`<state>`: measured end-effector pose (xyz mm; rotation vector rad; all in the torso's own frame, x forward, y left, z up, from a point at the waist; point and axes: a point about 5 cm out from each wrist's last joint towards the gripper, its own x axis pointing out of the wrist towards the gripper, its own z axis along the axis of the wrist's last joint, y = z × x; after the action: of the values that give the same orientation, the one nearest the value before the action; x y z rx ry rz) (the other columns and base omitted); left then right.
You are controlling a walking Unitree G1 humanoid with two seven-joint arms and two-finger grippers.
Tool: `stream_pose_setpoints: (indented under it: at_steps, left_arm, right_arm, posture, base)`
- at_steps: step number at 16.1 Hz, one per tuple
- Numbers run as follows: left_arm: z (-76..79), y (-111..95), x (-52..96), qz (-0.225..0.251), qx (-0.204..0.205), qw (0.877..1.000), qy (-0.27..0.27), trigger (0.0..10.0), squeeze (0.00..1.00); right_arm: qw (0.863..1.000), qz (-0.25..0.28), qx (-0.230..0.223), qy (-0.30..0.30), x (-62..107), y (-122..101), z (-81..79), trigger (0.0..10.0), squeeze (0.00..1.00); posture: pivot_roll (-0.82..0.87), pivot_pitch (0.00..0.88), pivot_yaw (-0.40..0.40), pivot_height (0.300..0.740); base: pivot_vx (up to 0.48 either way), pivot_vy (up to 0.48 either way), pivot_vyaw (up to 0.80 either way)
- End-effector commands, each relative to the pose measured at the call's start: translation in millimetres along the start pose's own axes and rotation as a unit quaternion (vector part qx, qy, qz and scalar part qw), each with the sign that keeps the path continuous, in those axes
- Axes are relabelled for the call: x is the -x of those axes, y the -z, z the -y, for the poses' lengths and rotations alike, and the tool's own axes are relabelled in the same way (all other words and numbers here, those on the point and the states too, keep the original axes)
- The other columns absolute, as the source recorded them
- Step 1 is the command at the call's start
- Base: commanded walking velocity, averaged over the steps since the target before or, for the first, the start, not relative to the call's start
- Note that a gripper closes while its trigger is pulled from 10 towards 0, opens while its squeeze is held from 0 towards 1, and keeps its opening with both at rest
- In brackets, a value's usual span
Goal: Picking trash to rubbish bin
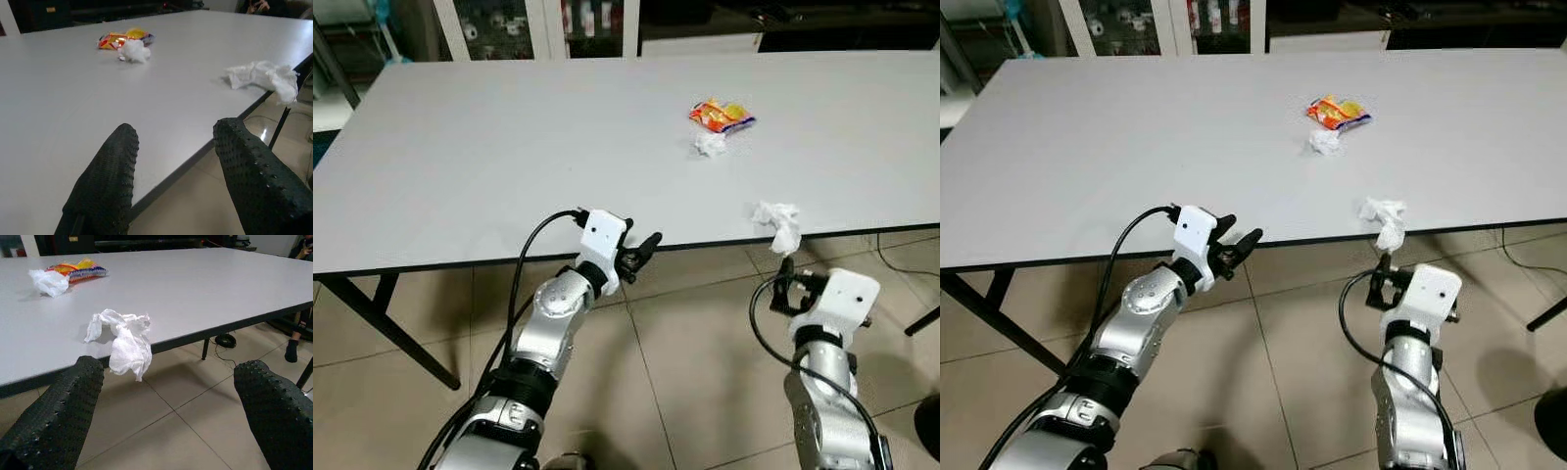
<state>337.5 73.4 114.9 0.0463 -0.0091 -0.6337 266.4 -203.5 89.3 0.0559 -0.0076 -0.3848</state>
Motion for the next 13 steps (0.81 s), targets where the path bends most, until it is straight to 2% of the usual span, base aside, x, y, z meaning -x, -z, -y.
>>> stream_pose_setpoints:
  at_steps: [1, 4, 7, 10, 13]
  left_arm:
    - [-1.3, -3.0, 2.1, 0.001, -0.001, 1.000, 0.005, 10.0, 0.00]
    - [-3.9, -3.9, 9.9, -0.008, -0.013, 1.000, 0.016, 10.0, 0.00]
    - [-5.8, -4.1, 14.5, -0.013, -0.017, 1.000, 0.015, 10.0, 0.00]
    - [-8.2, -4.4, 21.0, -0.019, -0.018, 1.000, 0.009, 10.0, 0.00]
    - [-9.3, -5.3, 23.3, -0.021, -0.018, 1.000, 0.003, 10.0, 0.00]
  right_arm:
    - [1.000, 0.000, -0.012, 0.013, -5.1, 0.0, 6.0, 10.0, 0.00]
    - [0.999, -0.001, -0.034, 0.017, -17.3, -3.1, 9.3, 10.0, 0.00]
    - [0.999, 0.008, -0.036, 0.012, -28.9, -8.7, 11.7, 10.0, 0.00]
    - [0.999, 0.028, -0.030, 0.012, -47.7, -22.5, 15.0, 10.0, 0.00]
    - [0.999, 0.022, -0.044, -0.002, -56.1, -22.5, 9.3, 10.0, 0.00]
  posture:
    - [0.18, 0.134, 0.040, 0.740]
    - [0.22, 0.179, 0.067, 0.740]
    - [0.23, 0.190, 0.070, 0.740]
    - [0.26, 0.200, 0.067, 0.740]
    - [0.27, 0.200, 0.063, 0.740]
  base:
    - [0.000, 0.000, 0.00]
    - [0.000, 0.000, 0.00]
    - [0.000, 0.000, 0.00]
    - [0.000, 0.000, 0.00]
    - [0.000, 0.000, 0.00]
